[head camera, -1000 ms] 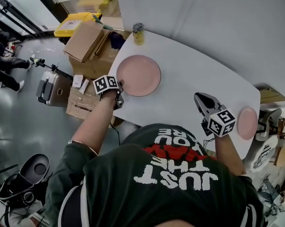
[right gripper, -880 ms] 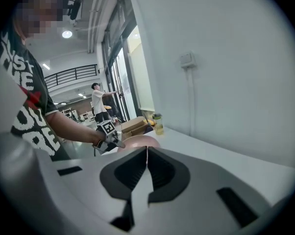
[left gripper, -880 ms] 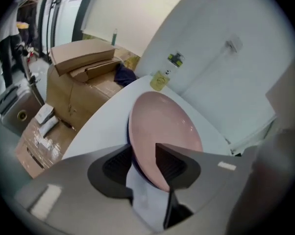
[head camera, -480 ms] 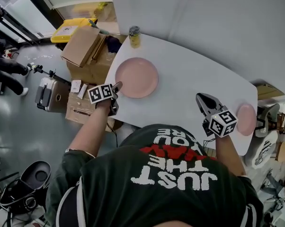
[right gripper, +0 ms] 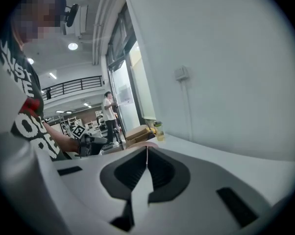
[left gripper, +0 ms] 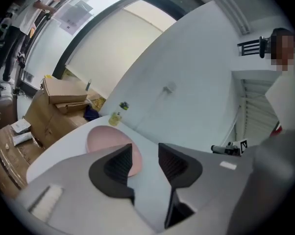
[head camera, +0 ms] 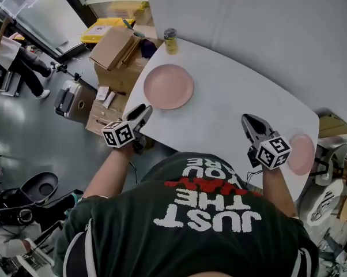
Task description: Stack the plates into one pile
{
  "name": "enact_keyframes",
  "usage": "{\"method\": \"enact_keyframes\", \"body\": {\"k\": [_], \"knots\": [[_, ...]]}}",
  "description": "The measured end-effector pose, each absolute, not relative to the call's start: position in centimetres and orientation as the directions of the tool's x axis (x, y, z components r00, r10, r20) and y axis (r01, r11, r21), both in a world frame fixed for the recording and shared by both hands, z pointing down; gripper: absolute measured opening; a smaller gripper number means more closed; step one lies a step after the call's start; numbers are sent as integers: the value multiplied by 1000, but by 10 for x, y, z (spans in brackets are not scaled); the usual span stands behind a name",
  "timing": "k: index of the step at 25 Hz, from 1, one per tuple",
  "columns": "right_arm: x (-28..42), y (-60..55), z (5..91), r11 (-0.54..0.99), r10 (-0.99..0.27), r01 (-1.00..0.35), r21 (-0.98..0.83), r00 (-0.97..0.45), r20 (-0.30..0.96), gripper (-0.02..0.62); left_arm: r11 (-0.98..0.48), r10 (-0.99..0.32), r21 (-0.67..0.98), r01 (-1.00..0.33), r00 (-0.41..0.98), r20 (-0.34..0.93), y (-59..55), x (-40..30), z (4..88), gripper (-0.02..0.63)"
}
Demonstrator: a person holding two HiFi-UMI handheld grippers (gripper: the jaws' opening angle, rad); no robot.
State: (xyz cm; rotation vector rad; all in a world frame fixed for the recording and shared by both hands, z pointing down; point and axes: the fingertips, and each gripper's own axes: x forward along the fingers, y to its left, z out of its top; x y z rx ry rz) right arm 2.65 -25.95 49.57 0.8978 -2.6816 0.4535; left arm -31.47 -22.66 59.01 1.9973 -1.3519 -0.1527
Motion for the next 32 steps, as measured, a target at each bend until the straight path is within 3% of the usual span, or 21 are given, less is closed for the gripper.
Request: {"method": "enact_keyframes", "body": {"k": [4, 5, 9, 14, 19, 24, 32], "knots": [[40, -242, 493, 789, -488, -560, -253, -821, 296, 5, -270, -857, 604, -750, 474, 204, -182, -265, 551, 22], [41, -239, 493, 789, -486, -554, -267, -828, 280, 5, -289, -851, 587, -756, 484, 205, -175, -259, 544, 8], [37, -223, 495, 782, -482, -542, -307, -839, 251, 5, -338, -839, 539, -772, 507, 200, -152, -258, 523, 8], [-3, -208, 490, 784, -494, -552, -283, -831, 255, 5, -370, -847, 540, -756, 513, 138, -153, -307, 509, 8], [-85, -210, 491, 719, -600, -652, -242, -757, 258, 5, -516, -772, 530, -673, 634, 54, -166, -386, 507, 8], [-185, -212, 482, 615, -686, -720, -319, -689, 232, 5, -603, -698, 512, -611, 715, 31, -174, -477, 484, 8], [-217, -199, 464, 553, -739, -781, -290, -621, 261, 4, -742, -598, 390, -545, 801, -18, -198, -480, 438, 8]]}}
